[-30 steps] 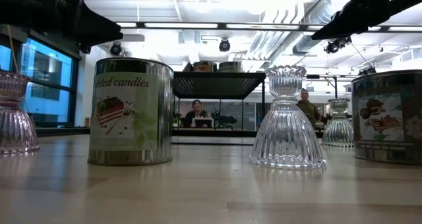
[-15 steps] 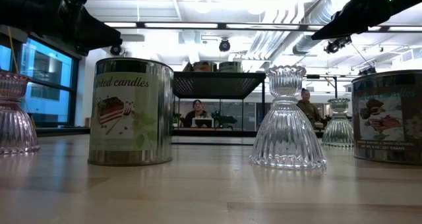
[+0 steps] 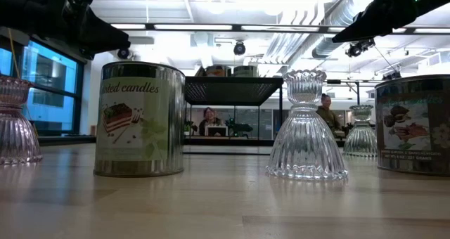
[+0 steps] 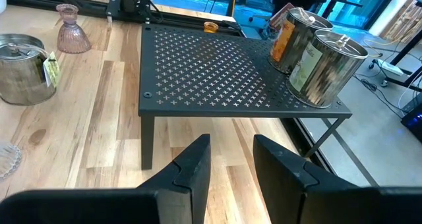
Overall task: Pick & Place candle stick holders
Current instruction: Align the silver scented candle with the silver scented candle on the black shelf
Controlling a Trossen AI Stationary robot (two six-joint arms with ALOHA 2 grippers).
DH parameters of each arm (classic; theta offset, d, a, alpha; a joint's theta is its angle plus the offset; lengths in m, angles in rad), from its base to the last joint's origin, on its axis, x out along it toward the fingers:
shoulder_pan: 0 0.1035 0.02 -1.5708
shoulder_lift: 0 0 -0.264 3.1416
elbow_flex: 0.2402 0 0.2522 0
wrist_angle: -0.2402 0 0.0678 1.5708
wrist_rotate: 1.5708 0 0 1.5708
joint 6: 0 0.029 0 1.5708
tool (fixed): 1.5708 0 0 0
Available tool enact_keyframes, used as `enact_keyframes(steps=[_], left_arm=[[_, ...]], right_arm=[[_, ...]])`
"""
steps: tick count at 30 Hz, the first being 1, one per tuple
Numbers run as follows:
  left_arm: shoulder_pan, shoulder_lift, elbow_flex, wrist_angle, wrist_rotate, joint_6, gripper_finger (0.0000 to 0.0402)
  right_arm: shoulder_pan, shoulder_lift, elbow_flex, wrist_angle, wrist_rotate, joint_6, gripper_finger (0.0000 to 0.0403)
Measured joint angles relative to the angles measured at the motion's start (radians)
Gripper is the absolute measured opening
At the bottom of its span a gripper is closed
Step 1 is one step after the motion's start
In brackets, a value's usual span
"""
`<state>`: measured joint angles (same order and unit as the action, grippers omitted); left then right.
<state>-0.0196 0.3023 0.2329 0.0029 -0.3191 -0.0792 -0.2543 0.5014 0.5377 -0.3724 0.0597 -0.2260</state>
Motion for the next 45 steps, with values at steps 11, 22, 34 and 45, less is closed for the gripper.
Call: enact_keyframes(steps=[11,22,34,45], left_arm=[[0.000,0.000,0.000,-0.006,0.002,-0.011,0.0145],[0.000,0.000,0.000,-0.006,0.001,0.005,0.0145],[0.000,0.000,0.000,0.002,0.027,0.033,0.0145],[0.000,0.000,0.000,0.002,0.027,0.048,0.0145]], right_arm=[[0.000,0.000,0.000,-0.006,0.000,0.001,0.0108],[0.000,0.000,0.000,-0.005,0.000,0.016,0.0108],[0.000,-0.072,0.000,0.039,-0.042,0.133,0.0108],[0.125,0.069,0.180,-0.116,-0.049,0.326,0.0108]])
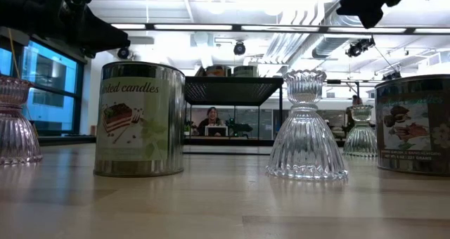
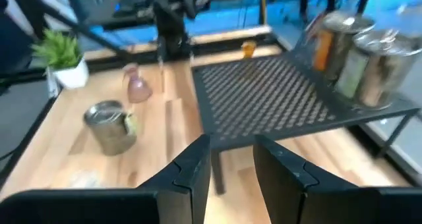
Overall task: Pick & Place candle stick holders
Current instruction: Align the silver scented candle with the silver scented candle on the black shelf
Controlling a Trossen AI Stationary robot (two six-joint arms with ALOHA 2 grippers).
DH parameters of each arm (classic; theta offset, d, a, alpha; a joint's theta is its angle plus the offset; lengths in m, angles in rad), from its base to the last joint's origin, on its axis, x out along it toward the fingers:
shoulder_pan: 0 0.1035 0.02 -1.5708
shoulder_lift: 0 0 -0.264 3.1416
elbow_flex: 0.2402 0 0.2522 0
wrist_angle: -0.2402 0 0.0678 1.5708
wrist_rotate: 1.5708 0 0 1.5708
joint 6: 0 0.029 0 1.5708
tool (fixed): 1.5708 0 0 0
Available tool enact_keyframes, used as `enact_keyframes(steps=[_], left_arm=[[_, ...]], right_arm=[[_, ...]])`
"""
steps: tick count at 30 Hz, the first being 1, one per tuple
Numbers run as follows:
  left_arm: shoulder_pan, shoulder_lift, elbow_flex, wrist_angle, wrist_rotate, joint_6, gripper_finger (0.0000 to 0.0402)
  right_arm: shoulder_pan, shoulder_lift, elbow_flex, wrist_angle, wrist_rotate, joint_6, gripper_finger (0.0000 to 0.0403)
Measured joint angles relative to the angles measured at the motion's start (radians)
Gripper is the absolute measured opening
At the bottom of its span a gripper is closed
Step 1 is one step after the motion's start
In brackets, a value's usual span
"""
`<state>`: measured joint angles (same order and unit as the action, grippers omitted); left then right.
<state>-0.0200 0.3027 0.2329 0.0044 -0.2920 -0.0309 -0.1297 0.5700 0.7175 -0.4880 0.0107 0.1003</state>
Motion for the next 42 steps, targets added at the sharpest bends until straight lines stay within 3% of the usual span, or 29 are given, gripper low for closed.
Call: enact_keyframes(steps=[7,18,27,38,42], left_arm=[[0.000,-0.001,0.000,0.000,0.025,-0.009,0.0145],[0.000,0.000,0.000,-0.004,0.026,-0.041,0.0145],[0.000,0.000,0.000,-0.007,0.026,-0.079,0.0145],[0.000,0.000,0.000,-0.008,0.029,-0.079,0.0145],[0.000,0.000,0.000,-0.007,0.033,-0.079,0.0145]], right_arm=[[0.184,0.214,0.214,-0.282,0.187,0.220,0.0108],[0.351,0.571,0.441,-0.511,-0.029,0.450,0.0108],[0.386,0.762,0.473,-0.668,-0.203,0.535,0.0108],[0.413,0.857,0.473,-0.730,-0.048,0.414,0.0108],[0.440,0.887,0.473,-0.712,-0.050,0.445,0.0108]])
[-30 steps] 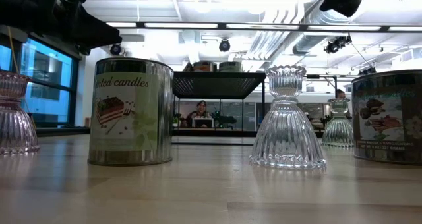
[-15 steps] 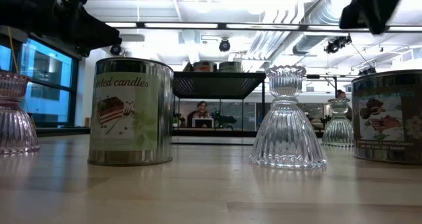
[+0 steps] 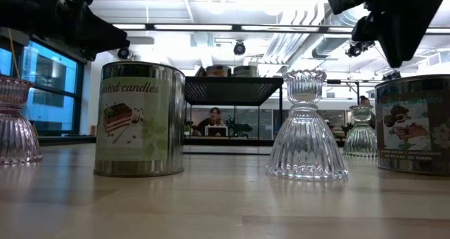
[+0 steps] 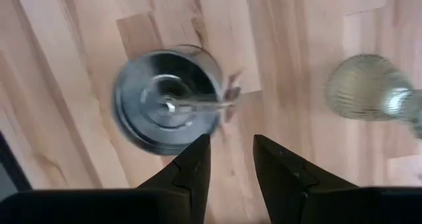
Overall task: Pick & Place candle stick holders
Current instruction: Align the silver scented candle with the silver scented candle on the black shelf
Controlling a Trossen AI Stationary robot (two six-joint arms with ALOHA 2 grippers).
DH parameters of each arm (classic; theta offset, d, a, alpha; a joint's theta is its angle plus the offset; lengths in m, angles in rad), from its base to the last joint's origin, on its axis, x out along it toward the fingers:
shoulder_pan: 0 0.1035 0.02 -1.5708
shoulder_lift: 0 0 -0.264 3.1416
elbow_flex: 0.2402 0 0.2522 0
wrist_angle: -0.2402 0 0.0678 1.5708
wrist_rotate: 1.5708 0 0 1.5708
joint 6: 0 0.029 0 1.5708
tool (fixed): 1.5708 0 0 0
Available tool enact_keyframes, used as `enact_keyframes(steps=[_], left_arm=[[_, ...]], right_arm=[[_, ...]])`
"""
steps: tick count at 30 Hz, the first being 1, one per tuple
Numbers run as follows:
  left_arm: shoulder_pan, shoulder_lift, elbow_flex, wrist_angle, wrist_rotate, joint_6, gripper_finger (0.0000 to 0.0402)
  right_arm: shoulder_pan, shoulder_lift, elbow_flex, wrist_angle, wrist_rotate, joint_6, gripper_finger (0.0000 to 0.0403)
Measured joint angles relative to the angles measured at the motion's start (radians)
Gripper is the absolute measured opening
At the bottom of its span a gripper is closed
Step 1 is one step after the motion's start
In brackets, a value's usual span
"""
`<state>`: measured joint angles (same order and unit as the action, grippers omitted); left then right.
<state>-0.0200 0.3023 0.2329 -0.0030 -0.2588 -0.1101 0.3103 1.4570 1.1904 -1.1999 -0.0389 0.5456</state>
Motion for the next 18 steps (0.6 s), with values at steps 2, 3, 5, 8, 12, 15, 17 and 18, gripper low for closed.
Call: enact_keyframes(steps=[2,3,5,8,12,15,17,18], left_arm=[[0.000,0.000,0.000,0.000,0.000,0.000,0.0145],[0.000,0.000,0.000,0.000,-0.001,0.000,0.0145],[0.000,0.000,0.000,-0.003,-0.001,0.000,0.0145],[0.000,0.000,0.000,-0.018,-0.002,0.000,0.0145],[0.000,0.000,0.000,-0.037,-0.006,0.000,0.0145],[0.000,0.000,0.000,-0.050,-0.011,0.000,0.0145],[0.000,0.000,0.000,-0.056,-0.012,0.000,0.0145],[0.000,0.000,0.000,-0.054,-0.013,0.000,0.0145]], right_arm=[[0.015,0.019,0.000,0.010,-0.027,0.031,0.0108],[0.021,0.030,0.000,0.016,-0.043,0.047,0.0108],[0.028,0.056,0.000,0.016,-0.085,0.083,0.0108],[0.027,0.096,0.000,0.016,-0.126,0.122,0.0108],[0.008,0.123,0.000,0.015,-0.129,0.131,0.0106],[-0.019,0.118,0.000,0.008,-0.127,0.126,0.0097],[-0.038,0.102,0.000,0.005,-0.130,0.117,0.0088],[-0.044,0.088,0.002,0.001,-0.131,0.108,0.0084]])
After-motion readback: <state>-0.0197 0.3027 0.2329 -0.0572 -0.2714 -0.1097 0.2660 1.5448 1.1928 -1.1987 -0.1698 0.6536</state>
